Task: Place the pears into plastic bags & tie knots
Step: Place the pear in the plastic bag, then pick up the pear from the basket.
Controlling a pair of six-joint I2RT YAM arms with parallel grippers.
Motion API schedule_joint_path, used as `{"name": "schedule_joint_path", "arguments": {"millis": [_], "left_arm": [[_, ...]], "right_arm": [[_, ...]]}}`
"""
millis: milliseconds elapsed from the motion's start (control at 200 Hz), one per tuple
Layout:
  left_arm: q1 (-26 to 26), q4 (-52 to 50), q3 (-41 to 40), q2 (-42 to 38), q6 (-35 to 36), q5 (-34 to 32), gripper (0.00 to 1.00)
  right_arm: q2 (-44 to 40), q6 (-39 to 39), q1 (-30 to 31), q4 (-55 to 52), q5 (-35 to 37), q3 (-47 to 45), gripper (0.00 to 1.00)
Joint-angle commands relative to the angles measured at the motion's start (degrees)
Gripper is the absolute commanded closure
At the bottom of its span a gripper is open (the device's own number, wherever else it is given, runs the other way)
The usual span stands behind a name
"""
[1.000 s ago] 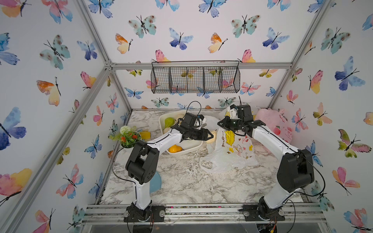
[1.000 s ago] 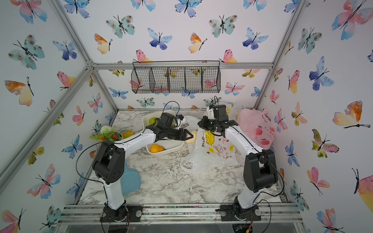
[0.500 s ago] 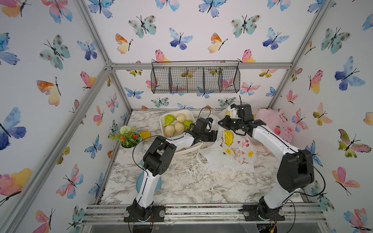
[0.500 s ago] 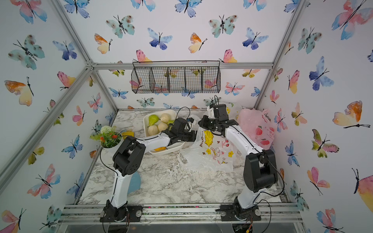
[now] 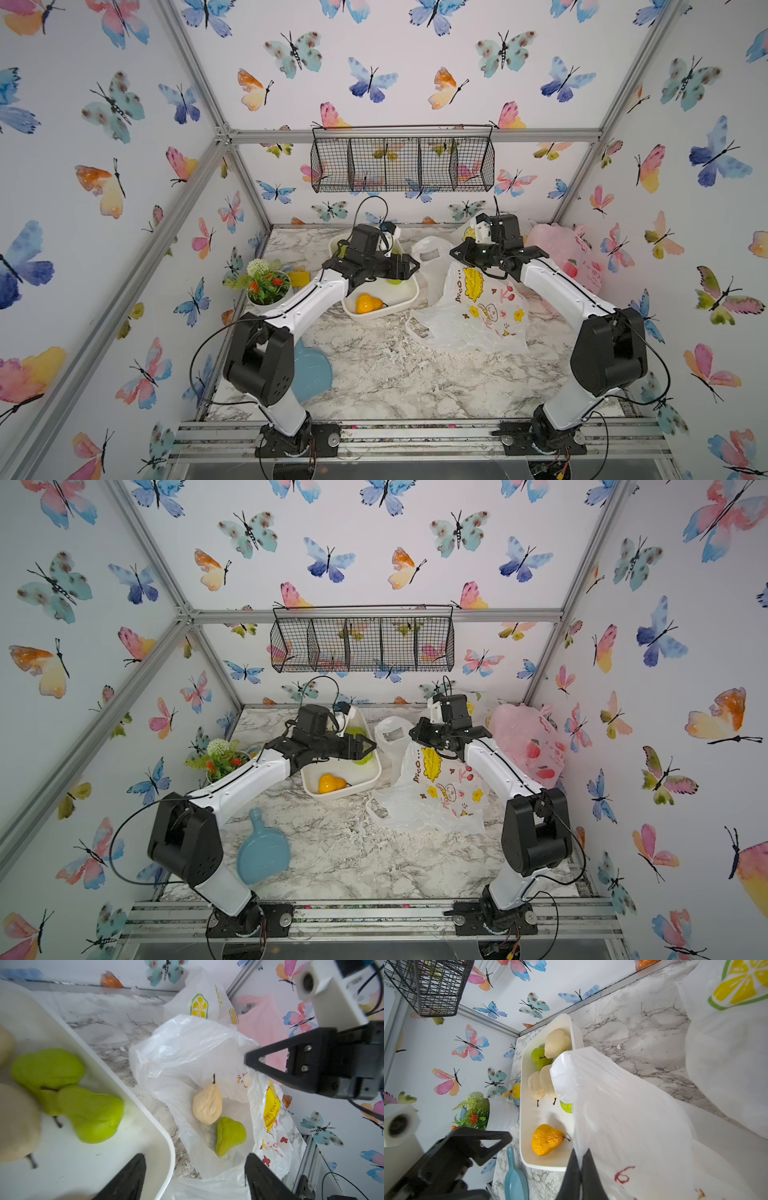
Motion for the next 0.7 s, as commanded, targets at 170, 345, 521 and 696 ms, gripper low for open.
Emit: {"name": "schedule_joint_path", "arguments": {"millis": [170,345,521,696], "left_arm": [[2.2,-10.4,0.5,5.9,3.9,-16.0,0.18],[2.1,-8.3,4.0,13.1,1.8,-15.2,0.14],[2.1,-4.9,8.1,19.5,-1.7,-13.5,0.11],[2.1,0.4,10.2,25.4,-5.6,-12.3,0.11]], "right_arm": [[-0.2,-0.4,-0.3,0.7,-1.9,0.3,0.94],[-0.9,-0.6,-0.3,0.4,-1.4,-0.3,0.94],[-1.3,-0.7,-0.3,0.6,-1.1,-1.3,0.94],[-1.4,-0.7,-0.3,0.4,-1.0,-1.3,0.94]]}}
